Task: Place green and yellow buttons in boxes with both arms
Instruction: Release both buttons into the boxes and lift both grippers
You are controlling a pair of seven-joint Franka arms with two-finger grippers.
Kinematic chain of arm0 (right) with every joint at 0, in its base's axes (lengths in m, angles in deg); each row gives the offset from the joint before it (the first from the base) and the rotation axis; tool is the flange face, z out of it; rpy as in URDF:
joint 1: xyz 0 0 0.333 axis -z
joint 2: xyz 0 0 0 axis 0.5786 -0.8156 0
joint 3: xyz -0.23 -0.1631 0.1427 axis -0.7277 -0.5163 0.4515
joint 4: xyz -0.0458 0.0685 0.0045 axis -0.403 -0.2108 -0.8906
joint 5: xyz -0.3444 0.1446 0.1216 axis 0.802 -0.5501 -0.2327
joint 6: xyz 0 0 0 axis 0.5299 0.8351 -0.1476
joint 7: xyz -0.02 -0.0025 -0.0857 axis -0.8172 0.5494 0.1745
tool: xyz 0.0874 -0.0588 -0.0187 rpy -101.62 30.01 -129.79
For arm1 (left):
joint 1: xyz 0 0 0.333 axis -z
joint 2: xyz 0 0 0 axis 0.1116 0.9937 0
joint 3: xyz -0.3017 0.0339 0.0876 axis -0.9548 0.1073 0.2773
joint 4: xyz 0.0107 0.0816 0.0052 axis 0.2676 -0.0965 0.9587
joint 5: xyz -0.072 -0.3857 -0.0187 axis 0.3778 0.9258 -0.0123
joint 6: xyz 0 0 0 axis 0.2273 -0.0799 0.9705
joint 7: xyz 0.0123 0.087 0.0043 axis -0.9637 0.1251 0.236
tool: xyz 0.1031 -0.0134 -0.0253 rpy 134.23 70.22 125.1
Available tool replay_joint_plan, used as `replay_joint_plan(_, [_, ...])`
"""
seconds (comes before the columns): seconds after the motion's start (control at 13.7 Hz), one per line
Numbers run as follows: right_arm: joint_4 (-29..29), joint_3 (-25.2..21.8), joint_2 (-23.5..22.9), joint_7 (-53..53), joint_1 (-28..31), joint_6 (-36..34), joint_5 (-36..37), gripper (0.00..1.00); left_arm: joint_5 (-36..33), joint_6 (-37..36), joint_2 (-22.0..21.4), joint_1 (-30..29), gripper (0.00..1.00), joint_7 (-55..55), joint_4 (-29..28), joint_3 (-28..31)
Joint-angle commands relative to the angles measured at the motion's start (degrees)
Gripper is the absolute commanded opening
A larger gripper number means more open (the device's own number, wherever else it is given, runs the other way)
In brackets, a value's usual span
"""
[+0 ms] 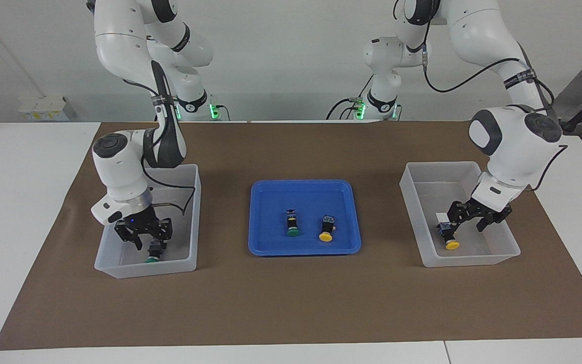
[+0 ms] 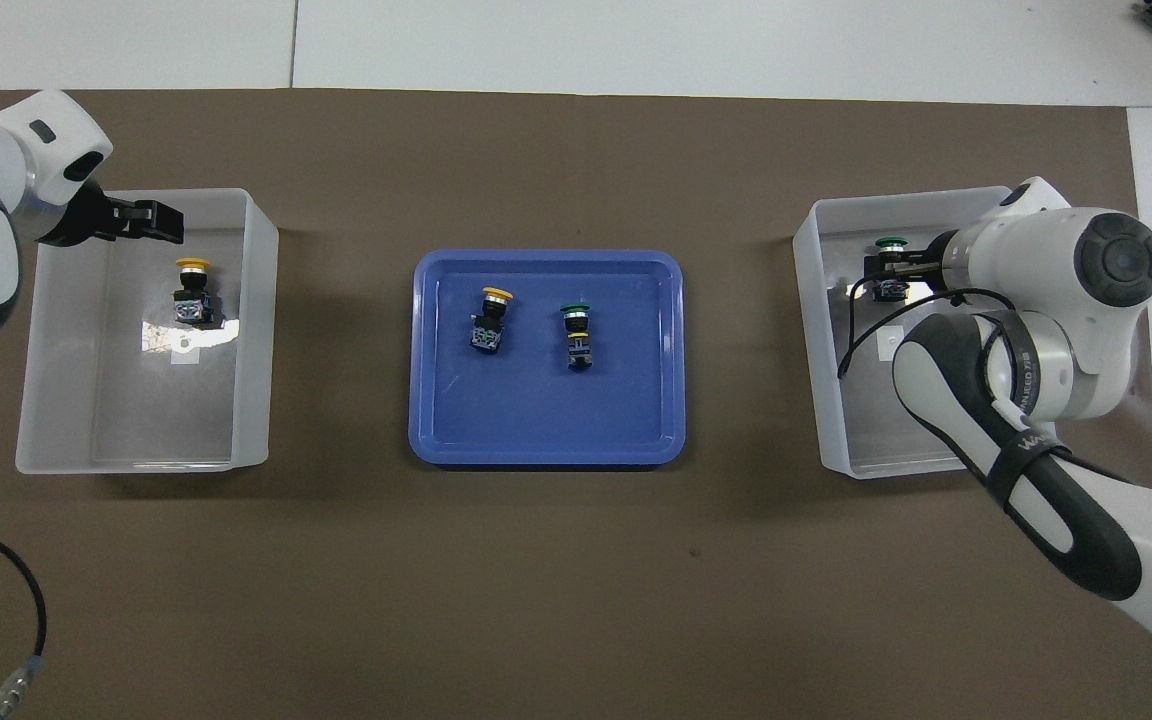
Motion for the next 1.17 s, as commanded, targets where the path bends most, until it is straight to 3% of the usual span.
replay_joint_plan(0.0, [-1.2,0.72,2.82,1.02,-0.01,-1.61,-1.14,1.0,-0.35,-6.1,1.69,3.03,0.76,0.26,4.91,0.36])
replay_joint_plan(0.58, [-0.94,2.12,16.63,-2.05,-4.05,-19.63,-1.14,1.0,-0.44,-5.76,0.9,14.46,0.75,20.46,4.83,0.36])
replay_joint_plan(0.8, [-0.94,4.75,17.69,-4.23,-4.05,-21.22,-1.23,1.0,-0.44,-2.44,-0.5,16.92,0.75,22.48,0.72,0.27])
replay_joint_plan(0.95, [-1.03,6.34,16.56,-6.09,-4.05,-20.17,-1.23,1.0,-0.35,4.31,-2.09,19.12,0.74,26.69,-4.82,0.1])
replay_joint_plan(1.09, [-1.64,8.97,14.97,-10.55,-4.84,-18.33,-3.59,1.0,-0.35,6.62,-1.92,21.23,0.73,30.74,-6.68,0.1])
